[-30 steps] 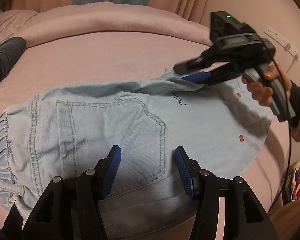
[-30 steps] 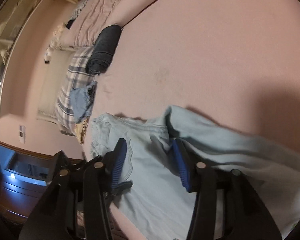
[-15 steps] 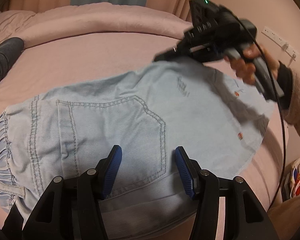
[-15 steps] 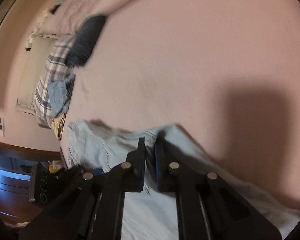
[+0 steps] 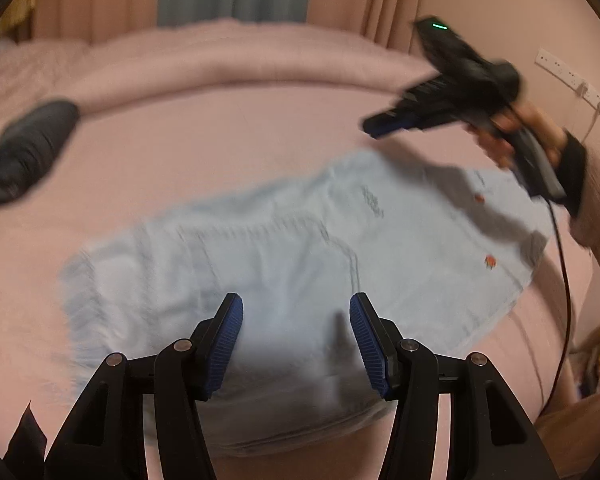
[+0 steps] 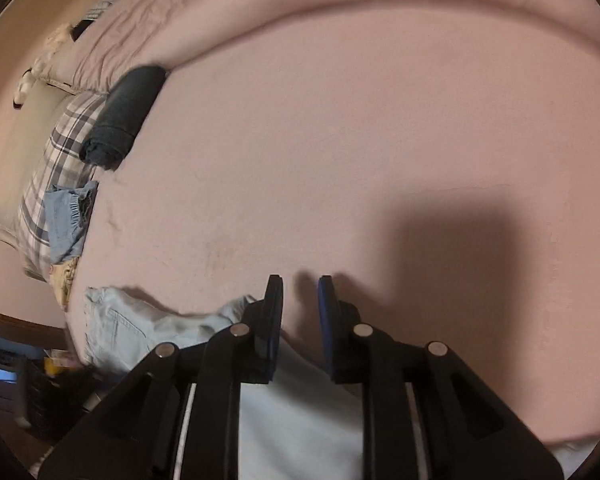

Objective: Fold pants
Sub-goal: 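Release the jeans and smooth them flat with both tools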

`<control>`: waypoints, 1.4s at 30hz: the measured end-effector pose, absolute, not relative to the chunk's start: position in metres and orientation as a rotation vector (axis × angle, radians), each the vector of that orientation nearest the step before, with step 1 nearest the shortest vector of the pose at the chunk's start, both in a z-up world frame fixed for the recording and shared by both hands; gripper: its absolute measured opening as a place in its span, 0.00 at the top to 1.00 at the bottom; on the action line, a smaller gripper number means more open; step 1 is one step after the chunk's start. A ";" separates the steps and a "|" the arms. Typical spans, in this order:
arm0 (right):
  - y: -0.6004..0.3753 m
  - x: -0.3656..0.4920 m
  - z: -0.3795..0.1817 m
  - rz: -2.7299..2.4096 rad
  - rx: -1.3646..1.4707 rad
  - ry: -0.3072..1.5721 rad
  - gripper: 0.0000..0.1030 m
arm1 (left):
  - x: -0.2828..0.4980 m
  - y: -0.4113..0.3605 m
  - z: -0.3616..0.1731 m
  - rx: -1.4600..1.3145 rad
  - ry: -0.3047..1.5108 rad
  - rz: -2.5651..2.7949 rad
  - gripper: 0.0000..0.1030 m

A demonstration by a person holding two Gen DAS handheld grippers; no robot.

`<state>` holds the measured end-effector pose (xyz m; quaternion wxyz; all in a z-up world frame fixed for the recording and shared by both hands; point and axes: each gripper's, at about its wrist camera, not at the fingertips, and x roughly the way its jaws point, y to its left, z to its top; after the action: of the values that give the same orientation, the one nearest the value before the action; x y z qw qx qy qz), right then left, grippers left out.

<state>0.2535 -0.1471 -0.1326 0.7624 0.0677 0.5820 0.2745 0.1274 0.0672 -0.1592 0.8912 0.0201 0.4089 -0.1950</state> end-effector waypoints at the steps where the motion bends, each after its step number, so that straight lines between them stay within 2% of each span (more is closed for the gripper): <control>1: -0.149 0.245 -0.122 0.624 0.148 1.234 0.81 | 0.129 0.067 -0.158 0.045 0.842 -0.399 0.46; 4: -0.150 0.199 -0.095 0.759 0.147 1.124 0.83 | 0.152 0.068 -0.184 0.063 0.949 -0.335 0.46; 5: -0.149 0.188 -0.099 0.760 0.133 1.137 0.83 | 0.155 0.069 -0.192 0.056 0.998 -0.334 0.46; 9: -0.147 0.127 -0.151 0.706 -0.058 1.327 0.85 | 0.135 0.070 -0.193 0.136 1.008 -0.383 0.46; 11: -0.156 0.086 -0.150 0.720 -0.131 1.273 0.84 | 0.120 0.072 -0.193 0.179 1.024 -0.399 0.46; 15: -0.183 0.037 -0.142 0.701 -0.143 1.300 0.85 | 0.107 0.076 -0.184 0.188 1.040 -0.373 0.46; 18: -0.209 0.025 -0.133 0.627 -0.057 1.294 0.85 | 0.101 0.065 -0.169 0.224 1.008 -0.338 0.46; 19: -0.217 0.020 -0.128 0.601 -0.021 1.258 0.80 | 0.099 0.057 -0.164 0.229 0.981 -0.348 0.46; 21: -0.221 0.011 -0.111 0.586 0.055 1.125 0.81 | 0.102 0.036 -0.155 0.199 0.928 -0.394 0.46; 23: -0.228 0.012 -0.105 0.533 0.149 1.010 0.71 | 0.108 0.010 -0.157 0.149 0.924 -0.445 0.46; 24: -0.224 0.018 -0.107 0.500 0.188 0.986 0.71 | 0.114 -0.001 -0.161 0.132 0.930 -0.469 0.46; 28: -0.208 0.034 -0.138 0.418 0.225 1.011 0.72 | 0.127 -0.033 -0.203 0.130 1.069 -0.450 0.46; 29: -0.204 0.033 -0.149 0.389 0.200 1.043 0.73 | 0.122 -0.039 -0.206 0.181 1.042 -0.439 0.45; 35: -0.218 0.010 -0.145 0.466 0.160 1.054 0.73 | 0.117 -0.046 -0.190 0.225 1.105 -0.450 0.43; 38: -0.240 0.013 -0.123 0.408 0.254 0.979 0.67 | 0.120 -0.066 -0.167 0.220 1.058 -0.502 0.43; 40: -0.255 0.017 -0.110 0.323 0.265 0.895 0.53 | 0.130 -0.092 -0.158 0.209 1.024 -0.548 0.42; 42: -0.269 0.030 -0.105 0.241 0.265 0.849 0.50 | 0.139 -0.119 -0.156 0.202 1.013 -0.587 0.41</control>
<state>0.0301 -0.2686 -0.1045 0.8958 0.1278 0.4095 0.1161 0.1392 -0.1194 -0.1558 0.8287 0.0953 0.4772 -0.2766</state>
